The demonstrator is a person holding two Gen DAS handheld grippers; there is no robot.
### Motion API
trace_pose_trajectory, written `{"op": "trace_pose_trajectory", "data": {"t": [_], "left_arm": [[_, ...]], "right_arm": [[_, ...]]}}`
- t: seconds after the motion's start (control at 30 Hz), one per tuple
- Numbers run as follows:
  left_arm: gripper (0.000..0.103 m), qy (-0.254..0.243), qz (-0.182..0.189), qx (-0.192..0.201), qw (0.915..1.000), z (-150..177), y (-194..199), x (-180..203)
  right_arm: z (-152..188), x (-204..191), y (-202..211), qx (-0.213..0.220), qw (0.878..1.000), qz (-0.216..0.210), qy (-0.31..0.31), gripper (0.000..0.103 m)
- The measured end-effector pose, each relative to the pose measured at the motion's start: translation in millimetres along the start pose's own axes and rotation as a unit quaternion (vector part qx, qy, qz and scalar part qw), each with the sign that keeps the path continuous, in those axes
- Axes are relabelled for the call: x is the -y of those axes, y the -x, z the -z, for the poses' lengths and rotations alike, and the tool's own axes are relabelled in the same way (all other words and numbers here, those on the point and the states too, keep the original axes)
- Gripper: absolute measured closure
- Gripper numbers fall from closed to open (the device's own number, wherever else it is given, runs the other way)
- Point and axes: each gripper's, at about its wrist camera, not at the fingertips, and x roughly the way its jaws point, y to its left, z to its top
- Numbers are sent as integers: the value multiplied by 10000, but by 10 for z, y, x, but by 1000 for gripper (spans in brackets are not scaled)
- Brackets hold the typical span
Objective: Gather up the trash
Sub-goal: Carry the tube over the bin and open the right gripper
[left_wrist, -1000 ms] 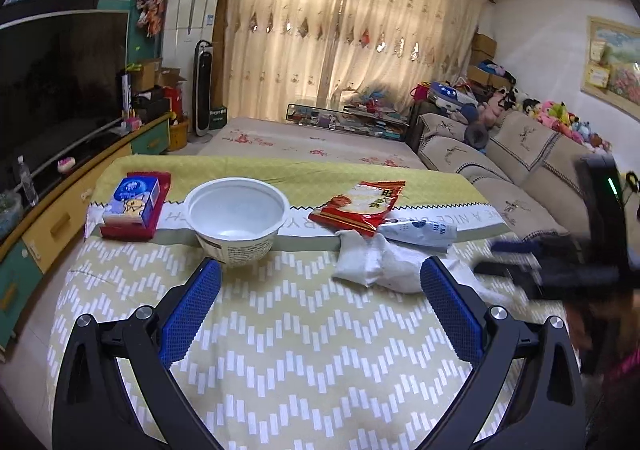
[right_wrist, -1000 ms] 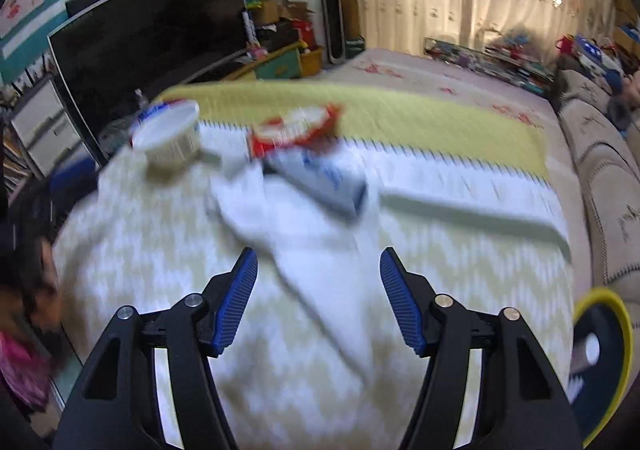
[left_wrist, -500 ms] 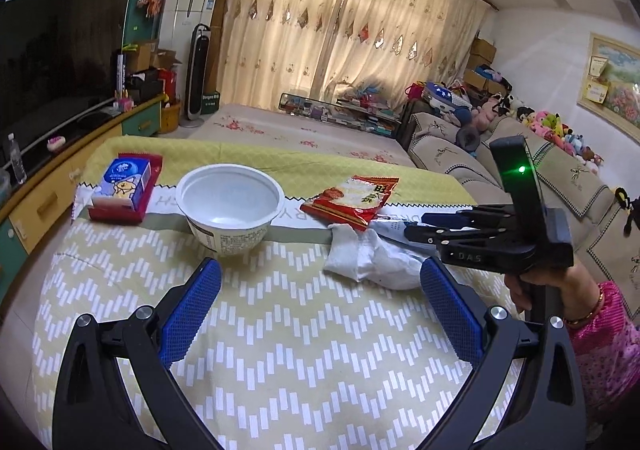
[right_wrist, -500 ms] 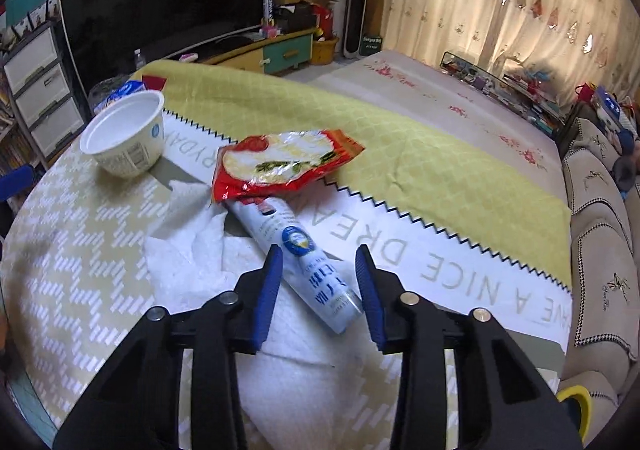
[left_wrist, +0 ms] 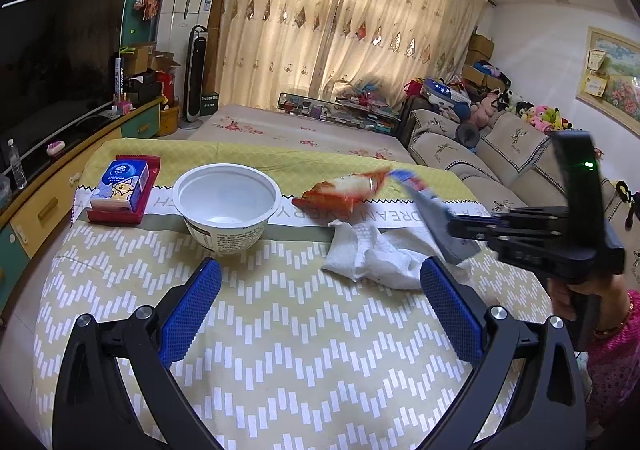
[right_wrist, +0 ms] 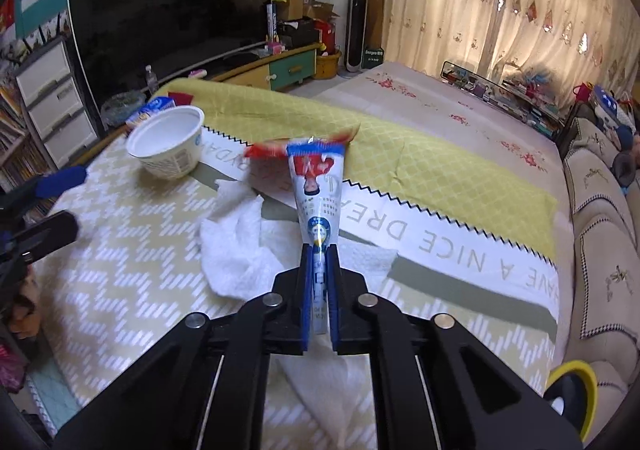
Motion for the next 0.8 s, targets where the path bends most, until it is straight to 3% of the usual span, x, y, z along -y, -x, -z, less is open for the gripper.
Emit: {"op": "trace_pose_trajectory", "data": {"t": [0.47, 0.8], "left_arm": [[5, -161, -54, -102, 9998, 34, -56, 55], [5, -332, 6, -172, 9993, 68, -90, 139]], "right_arm": [[332, 443, 668, 721, 9932, 137, -899, 96], [895, 1030, 1003, 748, 9783, 866, -1729, 96]]}}
